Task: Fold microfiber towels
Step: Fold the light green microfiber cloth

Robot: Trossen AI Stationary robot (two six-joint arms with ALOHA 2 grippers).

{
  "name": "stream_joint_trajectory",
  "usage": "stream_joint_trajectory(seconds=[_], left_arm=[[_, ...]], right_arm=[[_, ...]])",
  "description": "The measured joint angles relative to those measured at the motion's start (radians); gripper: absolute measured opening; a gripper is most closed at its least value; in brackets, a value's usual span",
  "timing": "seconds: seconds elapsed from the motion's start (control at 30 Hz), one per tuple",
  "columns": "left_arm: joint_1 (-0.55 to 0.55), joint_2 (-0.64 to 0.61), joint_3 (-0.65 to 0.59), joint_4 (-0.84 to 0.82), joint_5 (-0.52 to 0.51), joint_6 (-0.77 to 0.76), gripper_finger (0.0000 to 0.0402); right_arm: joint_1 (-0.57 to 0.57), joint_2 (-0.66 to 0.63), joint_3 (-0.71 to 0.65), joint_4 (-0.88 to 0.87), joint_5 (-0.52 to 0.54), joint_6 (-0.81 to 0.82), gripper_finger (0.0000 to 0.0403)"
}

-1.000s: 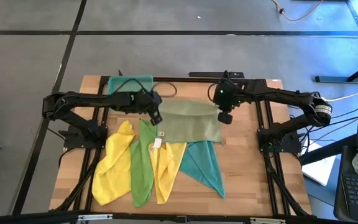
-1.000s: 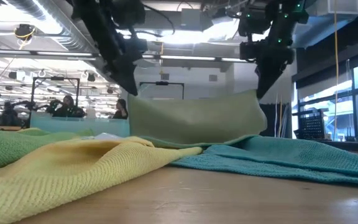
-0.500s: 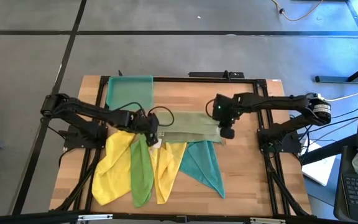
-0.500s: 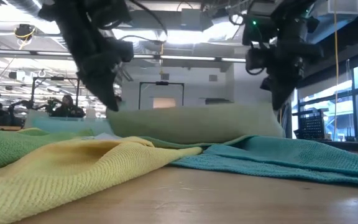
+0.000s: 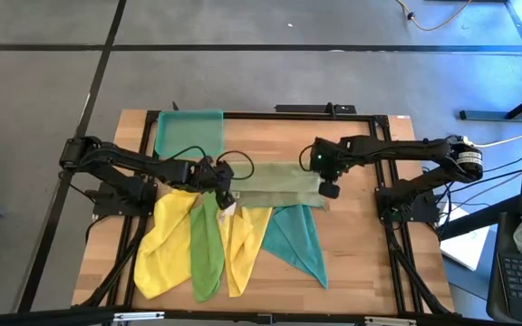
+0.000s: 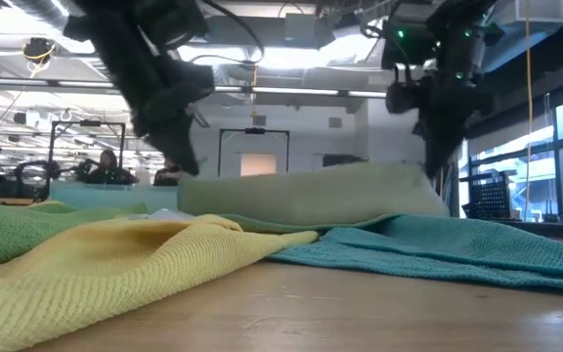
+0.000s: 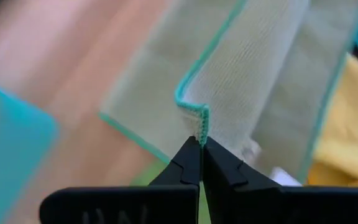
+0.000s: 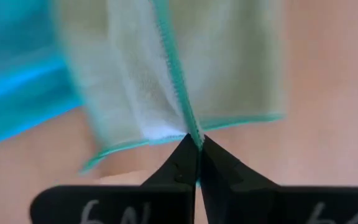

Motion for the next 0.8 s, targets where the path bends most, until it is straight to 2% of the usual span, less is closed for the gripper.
stream_joint_trajectory(seconds=[0.17, 0.33, 0.47, 0.53, 0.6, 0.7, 0.8], left_arm=[[0.108, 0.000, 0.060, 0.024, -0.111, 0.140, 0.0000], [0.255, 0.000, 0.075, 0.104, -0.122, 0.248, 0.0000], [0.363, 0.000, 0.075, 0.125, -0.113, 0.249, 0.0000], [0.397, -0.001, 0.079, 0.139, -0.081, 0.249, 0.0000], [0.421, -0.001, 0.079, 0.145, -0.026, 0.251, 0.0000], [0.428, -0.001, 0.078, 0.134, 0.027, 0.250, 0.0000], [0.400, -0.001, 0.076, 0.097, 0.038, 0.246, 0.0000]], right_arm=[[-0.020, -0.002, 0.089, 0.080, 0.263, -0.112, 0.0012], [-0.102, -0.002, 0.102, 0.161, 0.372, -0.206, 0.0012], [-0.177, -0.003, 0.102, 0.157, 0.514, -0.208, 0.0012], [-0.203, -0.009, 0.103, 0.176, 0.551, -0.208, 0.0012], [-0.224, -0.015, 0.104, 0.186, 0.518, -0.208, 0.0012], [-0.231, -0.018, 0.104, 0.163, 0.389, -0.205, 0.0012], [-0.226, -0.018, 0.104, 0.122, 0.240, -0.174, 0.0012]])
